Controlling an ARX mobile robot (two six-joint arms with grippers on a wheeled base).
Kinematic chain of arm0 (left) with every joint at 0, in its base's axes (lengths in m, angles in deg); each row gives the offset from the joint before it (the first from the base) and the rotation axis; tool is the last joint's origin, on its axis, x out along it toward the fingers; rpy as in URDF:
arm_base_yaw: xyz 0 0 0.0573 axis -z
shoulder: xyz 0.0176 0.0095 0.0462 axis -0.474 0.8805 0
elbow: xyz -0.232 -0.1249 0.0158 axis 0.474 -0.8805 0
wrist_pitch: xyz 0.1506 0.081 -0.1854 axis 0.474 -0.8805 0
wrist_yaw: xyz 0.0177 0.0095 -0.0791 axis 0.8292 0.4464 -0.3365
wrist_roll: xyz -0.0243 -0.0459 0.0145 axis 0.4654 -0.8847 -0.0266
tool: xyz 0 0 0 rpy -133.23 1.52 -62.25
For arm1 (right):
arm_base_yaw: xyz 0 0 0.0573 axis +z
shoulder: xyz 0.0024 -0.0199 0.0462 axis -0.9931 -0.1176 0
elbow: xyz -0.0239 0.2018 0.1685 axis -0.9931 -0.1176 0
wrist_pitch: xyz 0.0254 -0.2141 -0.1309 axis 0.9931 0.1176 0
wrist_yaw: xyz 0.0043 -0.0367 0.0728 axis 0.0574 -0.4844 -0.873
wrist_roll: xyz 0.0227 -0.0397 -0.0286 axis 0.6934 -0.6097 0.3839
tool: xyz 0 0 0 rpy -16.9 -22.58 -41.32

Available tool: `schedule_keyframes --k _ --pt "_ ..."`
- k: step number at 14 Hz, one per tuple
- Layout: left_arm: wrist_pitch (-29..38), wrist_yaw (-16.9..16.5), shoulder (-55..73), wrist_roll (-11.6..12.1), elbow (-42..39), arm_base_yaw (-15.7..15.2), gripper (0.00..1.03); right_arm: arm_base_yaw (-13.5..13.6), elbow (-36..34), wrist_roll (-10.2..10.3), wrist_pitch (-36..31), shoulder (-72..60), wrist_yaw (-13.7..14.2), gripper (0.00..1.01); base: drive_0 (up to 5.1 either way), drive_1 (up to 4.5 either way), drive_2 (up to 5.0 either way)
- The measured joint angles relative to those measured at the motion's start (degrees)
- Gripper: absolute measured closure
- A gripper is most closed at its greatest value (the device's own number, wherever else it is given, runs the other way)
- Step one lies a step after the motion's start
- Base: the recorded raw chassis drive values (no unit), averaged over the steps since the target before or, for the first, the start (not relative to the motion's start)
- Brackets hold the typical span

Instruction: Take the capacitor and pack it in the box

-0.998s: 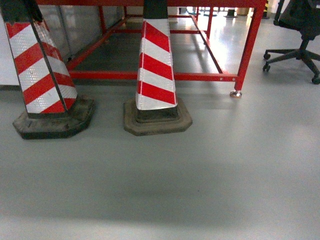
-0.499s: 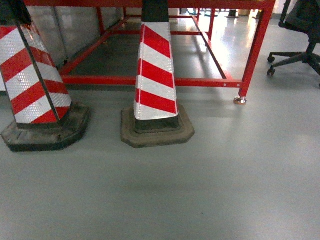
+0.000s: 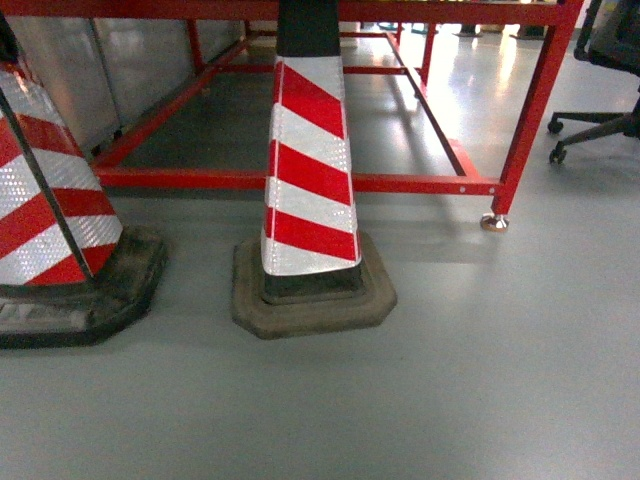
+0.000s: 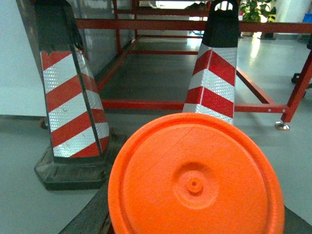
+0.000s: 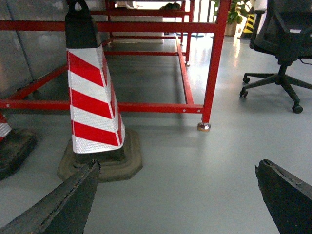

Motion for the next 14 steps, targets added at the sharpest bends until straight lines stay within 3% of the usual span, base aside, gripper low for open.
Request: schedule_keyframes --k 14 --pt "0.02 -0.02 0.00 -0.02 0.00 0.00 0.59 0.00 0.00 0.00 -0.04 0.00 -0.07 0.03 -0.1 4.01 -4.1"
